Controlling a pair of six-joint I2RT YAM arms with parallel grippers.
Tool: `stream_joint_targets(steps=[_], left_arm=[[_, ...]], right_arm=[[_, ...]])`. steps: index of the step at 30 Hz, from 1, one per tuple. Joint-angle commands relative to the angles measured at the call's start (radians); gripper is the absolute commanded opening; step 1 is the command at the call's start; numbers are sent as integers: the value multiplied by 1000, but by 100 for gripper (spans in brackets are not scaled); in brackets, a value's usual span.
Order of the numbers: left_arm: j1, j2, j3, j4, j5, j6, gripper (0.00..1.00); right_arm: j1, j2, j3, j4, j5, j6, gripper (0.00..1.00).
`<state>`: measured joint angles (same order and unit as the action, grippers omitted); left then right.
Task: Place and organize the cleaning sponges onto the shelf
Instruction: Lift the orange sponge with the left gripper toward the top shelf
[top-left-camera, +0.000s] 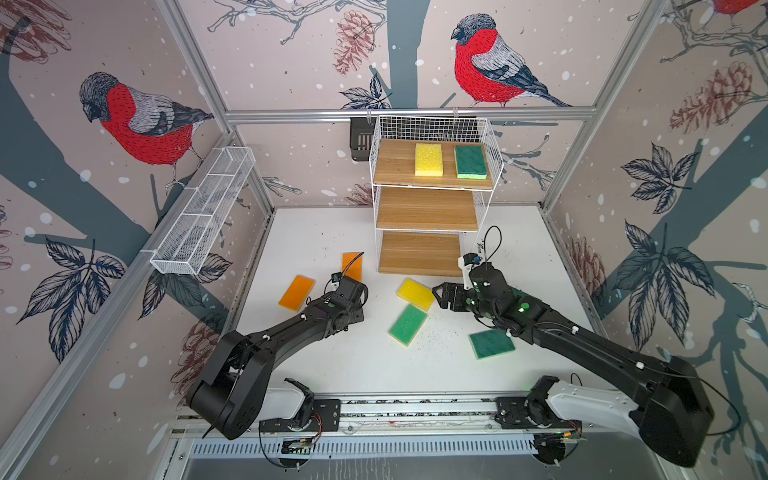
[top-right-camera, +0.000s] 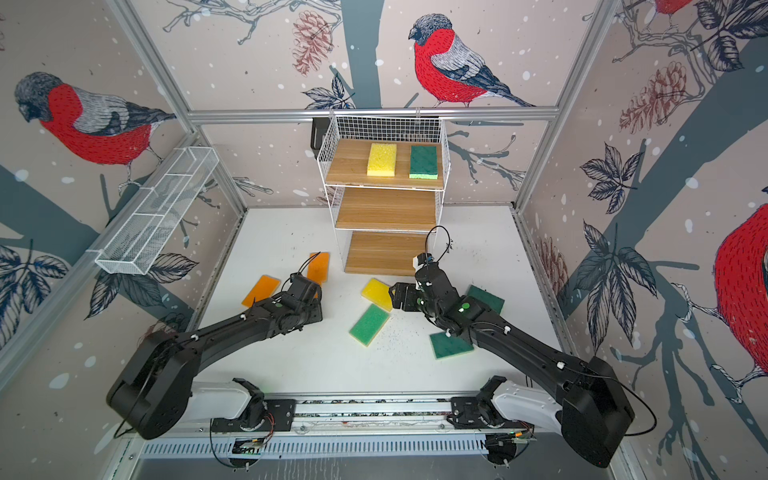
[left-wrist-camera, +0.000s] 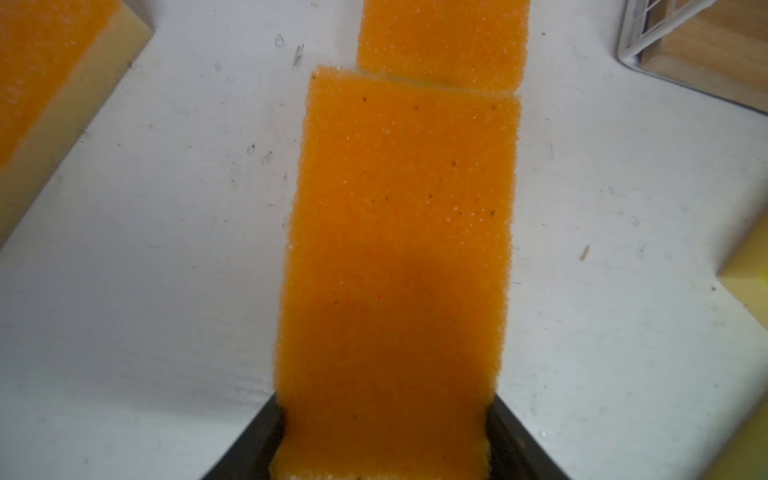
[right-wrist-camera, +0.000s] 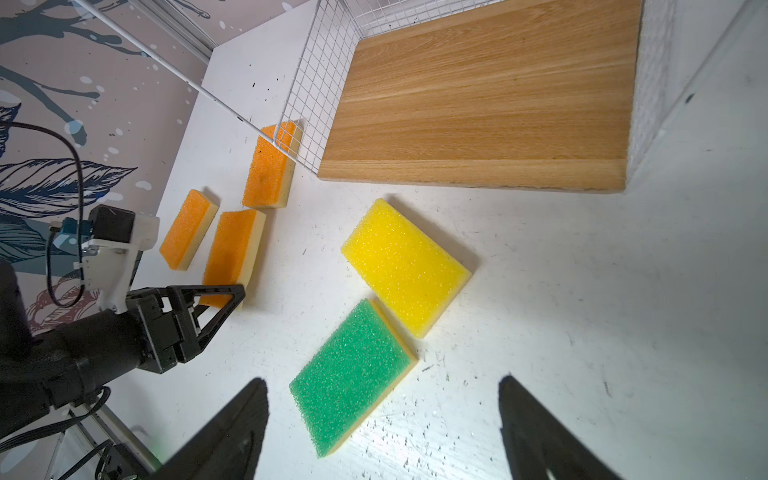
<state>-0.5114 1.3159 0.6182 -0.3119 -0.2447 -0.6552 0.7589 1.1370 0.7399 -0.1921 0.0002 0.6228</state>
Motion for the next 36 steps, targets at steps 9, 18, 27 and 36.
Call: stream_joint_targets(steps=[9,18,27,36], left_arm=[[-2,-196,82,-219,29,33,64],[-5,-297,211,-359,36,87,64],[-15,-317,365,-478,13,124,64],[-41,-288,578,-572,-25,181,63]], right_arm=[[2,-20,-4,15,-9,-1,87],[10,-27,5,22,-28,3,87],[26,-39,24,16,-25,-6,87],[45,-63,33,-11,-1,-8,87]])
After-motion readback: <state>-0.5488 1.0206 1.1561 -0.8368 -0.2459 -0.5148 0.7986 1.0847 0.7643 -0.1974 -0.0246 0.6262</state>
